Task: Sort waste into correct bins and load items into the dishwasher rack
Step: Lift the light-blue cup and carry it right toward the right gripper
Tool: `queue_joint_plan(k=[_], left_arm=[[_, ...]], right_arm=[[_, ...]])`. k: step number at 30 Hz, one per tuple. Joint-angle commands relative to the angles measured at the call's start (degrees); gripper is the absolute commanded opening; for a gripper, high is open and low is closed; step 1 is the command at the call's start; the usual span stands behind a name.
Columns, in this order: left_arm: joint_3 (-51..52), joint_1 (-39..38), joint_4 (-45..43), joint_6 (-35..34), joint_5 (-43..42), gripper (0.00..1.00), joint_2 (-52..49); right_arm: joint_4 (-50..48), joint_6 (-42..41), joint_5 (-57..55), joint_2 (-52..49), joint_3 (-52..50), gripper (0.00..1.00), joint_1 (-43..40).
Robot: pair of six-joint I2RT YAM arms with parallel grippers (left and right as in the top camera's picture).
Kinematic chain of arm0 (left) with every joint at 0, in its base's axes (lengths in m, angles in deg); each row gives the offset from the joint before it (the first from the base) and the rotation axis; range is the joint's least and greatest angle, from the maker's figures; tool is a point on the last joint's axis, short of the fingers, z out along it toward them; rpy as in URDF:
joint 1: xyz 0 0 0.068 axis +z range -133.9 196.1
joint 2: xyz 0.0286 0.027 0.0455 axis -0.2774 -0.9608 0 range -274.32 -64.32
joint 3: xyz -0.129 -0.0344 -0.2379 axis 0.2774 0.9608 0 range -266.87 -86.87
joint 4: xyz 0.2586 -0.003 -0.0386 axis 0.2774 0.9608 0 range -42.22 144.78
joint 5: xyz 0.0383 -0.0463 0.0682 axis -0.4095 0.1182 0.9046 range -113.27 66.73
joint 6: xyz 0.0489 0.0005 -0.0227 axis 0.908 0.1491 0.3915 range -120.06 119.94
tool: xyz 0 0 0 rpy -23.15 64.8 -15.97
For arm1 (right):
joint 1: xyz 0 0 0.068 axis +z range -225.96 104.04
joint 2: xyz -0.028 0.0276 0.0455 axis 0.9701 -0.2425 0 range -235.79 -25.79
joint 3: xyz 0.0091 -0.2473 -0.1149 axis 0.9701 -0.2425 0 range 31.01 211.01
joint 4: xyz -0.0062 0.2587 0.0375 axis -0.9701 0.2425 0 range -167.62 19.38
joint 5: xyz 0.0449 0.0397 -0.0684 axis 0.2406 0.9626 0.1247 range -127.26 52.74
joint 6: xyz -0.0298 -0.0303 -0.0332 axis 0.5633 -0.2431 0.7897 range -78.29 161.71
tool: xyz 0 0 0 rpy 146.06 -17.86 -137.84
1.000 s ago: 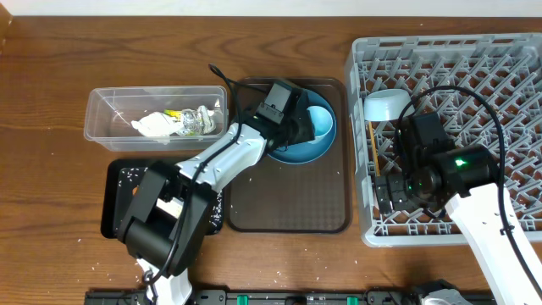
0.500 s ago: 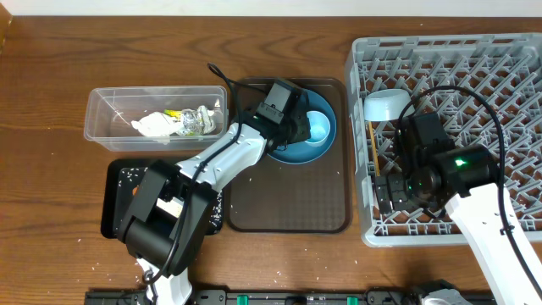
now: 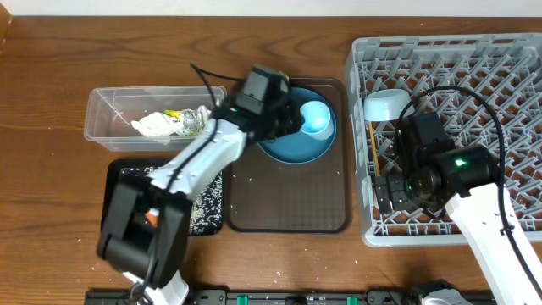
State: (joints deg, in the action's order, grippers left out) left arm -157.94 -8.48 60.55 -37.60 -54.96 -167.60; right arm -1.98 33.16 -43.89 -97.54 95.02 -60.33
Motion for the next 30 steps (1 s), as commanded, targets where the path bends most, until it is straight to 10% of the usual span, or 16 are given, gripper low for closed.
queue_joint_plan(k=[1, 11, 30], left_arm=[[-0.4, 3.2, -0.3, -0.1, -18.3, 0.12, 2.1], [-0.4, 8.4, -0.3, 2.4, -50.2, 0.12, 2.3], [-0.4, 8.2, 1.4, 6.1, -58.4, 0.12, 2.3]], right_arm=[[0.0, -0.2, 0.0, -0.1, 0.0, 0.99, 0.5], [0.0, -0.2, 0.0, -0.1, 0.0, 0.99, 0.5], [-0.3, 0.5, 19.2, -0.1, -0.4, 0.99, 0.5]])
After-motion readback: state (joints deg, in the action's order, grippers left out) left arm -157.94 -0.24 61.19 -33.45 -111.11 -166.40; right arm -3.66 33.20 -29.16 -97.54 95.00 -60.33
